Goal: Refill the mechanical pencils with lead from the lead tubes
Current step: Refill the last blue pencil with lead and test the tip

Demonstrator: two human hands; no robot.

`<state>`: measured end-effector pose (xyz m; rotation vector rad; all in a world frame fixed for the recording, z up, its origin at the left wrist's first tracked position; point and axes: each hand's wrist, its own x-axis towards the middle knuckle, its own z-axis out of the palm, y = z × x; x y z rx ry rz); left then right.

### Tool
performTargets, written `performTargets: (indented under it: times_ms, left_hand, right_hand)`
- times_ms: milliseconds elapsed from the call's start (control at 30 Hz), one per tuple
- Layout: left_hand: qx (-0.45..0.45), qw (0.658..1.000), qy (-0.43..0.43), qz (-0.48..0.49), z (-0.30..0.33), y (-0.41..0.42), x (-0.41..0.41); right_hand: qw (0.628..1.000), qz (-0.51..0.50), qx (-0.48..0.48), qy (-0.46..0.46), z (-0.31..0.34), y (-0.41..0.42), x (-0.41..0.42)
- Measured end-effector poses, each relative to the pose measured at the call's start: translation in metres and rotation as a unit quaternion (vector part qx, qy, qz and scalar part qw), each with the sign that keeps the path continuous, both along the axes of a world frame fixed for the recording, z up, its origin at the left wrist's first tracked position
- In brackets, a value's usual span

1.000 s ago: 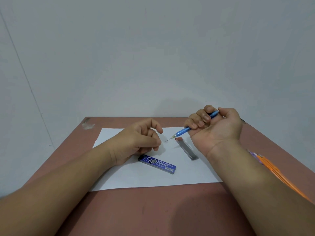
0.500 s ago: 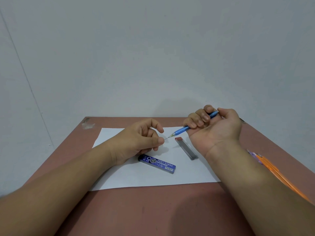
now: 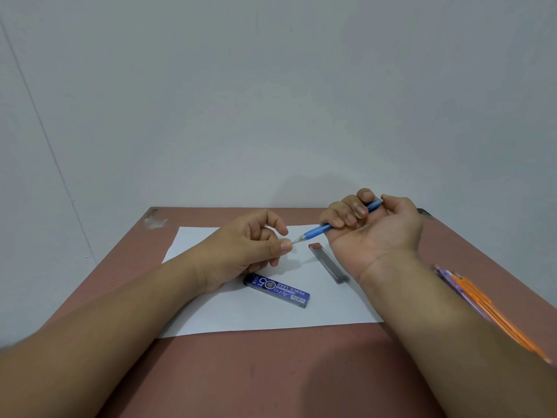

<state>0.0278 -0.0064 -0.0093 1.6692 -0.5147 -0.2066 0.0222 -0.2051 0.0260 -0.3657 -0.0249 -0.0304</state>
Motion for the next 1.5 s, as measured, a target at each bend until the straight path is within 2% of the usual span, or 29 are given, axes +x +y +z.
performTargets:
  times_ms: [267, 400, 567, 700, 800, 867, 933, 1067, 1267, 1400, 1500]
  left_hand:
    - [0.011, 1.000, -0.012, 0.014, 0.000, 0.001, 0.001]
    - [0.026, 0.999, -0.011, 0.017, 0.000, 0.000, 0.000]
    - [0.065, 0.998, -0.003, -0.005, 0.004, 0.003, -0.003]
    - [0.075, 0.997, 0.007, -0.023, 0.009, 0.011, -0.006]
    - [0.131, 0.991, -0.023, 0.018, 0.011, 0.015, -0.006]
    - [0.202, 0.975, -0.069, 0.069, 0.013, 0.014, -0.005]
    - [0.312, 0.935, -0.116, 0.121, 0.017, 0.012, -0.007]
    - [0.469, 0.867, -0.141, 0.091, 0.020, 0.008, -0.015]
    - [0.505, 0.848, -0.153, 0.052, 0.023, 0.005, -0.018]
    - [0.529, 0.826, -0.180, 0.070, 0.020, 0.002, -0.015]
    - [0.529, 0.824, -0.191, 0.075, 0.017, 0.004, -0.012]
  right_hand:
    - [1.000, 0.001, -0.006, -0.011, -0.002, 0.003, 0.000]
    - [0.999, 0.011, -0.040, -0.010, -0.003, 0.009, 0.002]
    - [0.988, 0.014, -0.149, 0.032, -0.005, 0.016, 0.003]
    - [0.949, -0.029, -0.309, 0.062, -0.008, 0.013, 0.003]
    - [0.932, -0.047, -0.353, 0.062, -0.005, 0.008, 0.000]
    - [0.931, -0.056, -0.355, 0.065, -0.003, 0.006, -0.002]
    - [0.928, -0.064, -0.360, 0.073, -0.003, 0.006, -0.002]
    - [0.926, -0.073, -0.364, 0.075, -0.004, 0.004, -0.002]
    - [0.914, -0.085, -0.391, 0.068, 0.001, -0.002, -0.003]
    - [0.899, -0.072, -0.425, 0.073, -0.001, 0.000, -0.004]
    - [0.880, -0.053, -0.465, 0.077, 0.001, 0.000, -0.006]
